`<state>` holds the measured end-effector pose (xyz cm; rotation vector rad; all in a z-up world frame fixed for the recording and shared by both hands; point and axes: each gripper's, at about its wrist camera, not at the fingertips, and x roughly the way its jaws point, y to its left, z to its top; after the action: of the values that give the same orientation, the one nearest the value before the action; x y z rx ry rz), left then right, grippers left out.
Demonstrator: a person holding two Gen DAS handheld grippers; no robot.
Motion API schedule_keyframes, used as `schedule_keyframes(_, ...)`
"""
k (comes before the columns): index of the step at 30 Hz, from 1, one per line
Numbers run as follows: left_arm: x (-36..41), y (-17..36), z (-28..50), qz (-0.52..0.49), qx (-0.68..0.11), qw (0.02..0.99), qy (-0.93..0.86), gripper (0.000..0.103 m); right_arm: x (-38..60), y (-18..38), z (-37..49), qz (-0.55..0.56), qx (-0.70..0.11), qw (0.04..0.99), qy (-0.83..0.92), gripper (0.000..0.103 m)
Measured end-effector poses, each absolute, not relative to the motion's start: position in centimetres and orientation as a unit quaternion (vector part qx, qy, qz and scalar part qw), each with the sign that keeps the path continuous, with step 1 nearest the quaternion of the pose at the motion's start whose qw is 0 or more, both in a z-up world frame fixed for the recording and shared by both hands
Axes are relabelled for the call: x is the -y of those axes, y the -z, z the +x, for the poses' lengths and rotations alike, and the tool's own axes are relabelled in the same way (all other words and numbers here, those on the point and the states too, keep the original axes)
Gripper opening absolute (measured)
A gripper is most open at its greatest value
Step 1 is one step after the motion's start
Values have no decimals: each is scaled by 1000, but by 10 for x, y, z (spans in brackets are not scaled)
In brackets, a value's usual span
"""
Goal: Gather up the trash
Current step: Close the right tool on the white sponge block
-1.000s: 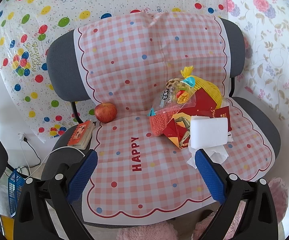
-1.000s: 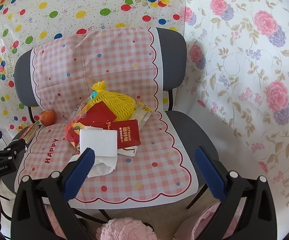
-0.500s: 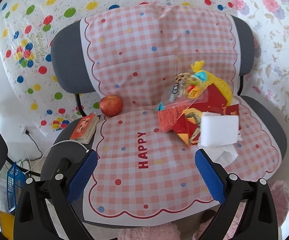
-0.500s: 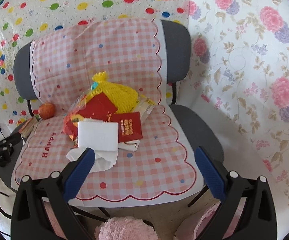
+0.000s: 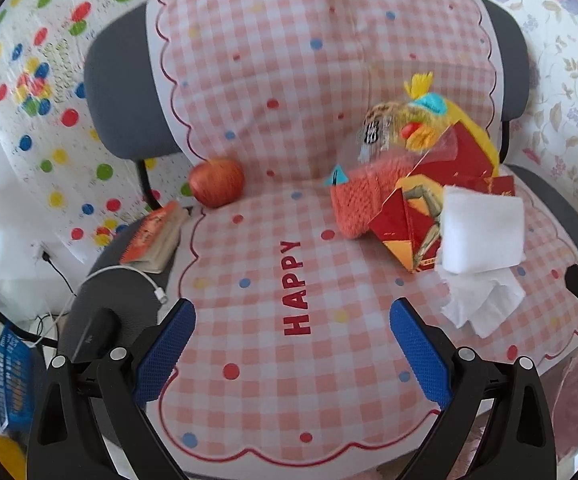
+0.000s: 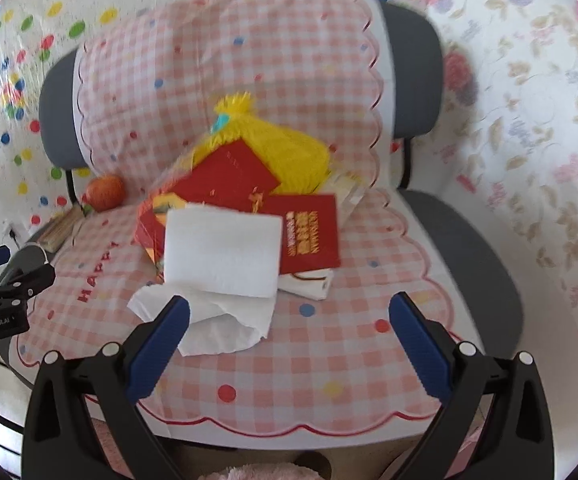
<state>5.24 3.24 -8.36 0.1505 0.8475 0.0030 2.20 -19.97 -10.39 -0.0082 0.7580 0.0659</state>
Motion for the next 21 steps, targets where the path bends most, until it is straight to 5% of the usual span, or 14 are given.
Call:
schedule_keyframes(3, -32, 96, 63, 66, -420, 905, 11, 96, 199, 113, 41, 1, -368, 927, -74, 95)
schedule_keyframes(5, -30, 99, 67, 61, -424, 903, 22, 96, 199, 118, 52, -5, -369, 925, -89, 78)
schedule_keyframes(9, -24, 101, 72, 52, -419, 905, 45, 96, 205, 125, 71, 9, -376, 918, -123, 75)
schedule_keyframes(13, -12, 105, 78, 60, -424, 902, 55, 96, 205, 133, 87, 20, -392, 908, -149, 57)
schedule_keyframes(18, -7, 107, 78, 65, -430, 898, 63, 96, 207, 142, 101, 50, -408, 896, -164, 56)
schedule_keyframes(21, -7, 106, 75, 75, -431, 898, 54, 96, 208, 135, 96, 69, -406, 892, -187, 32)
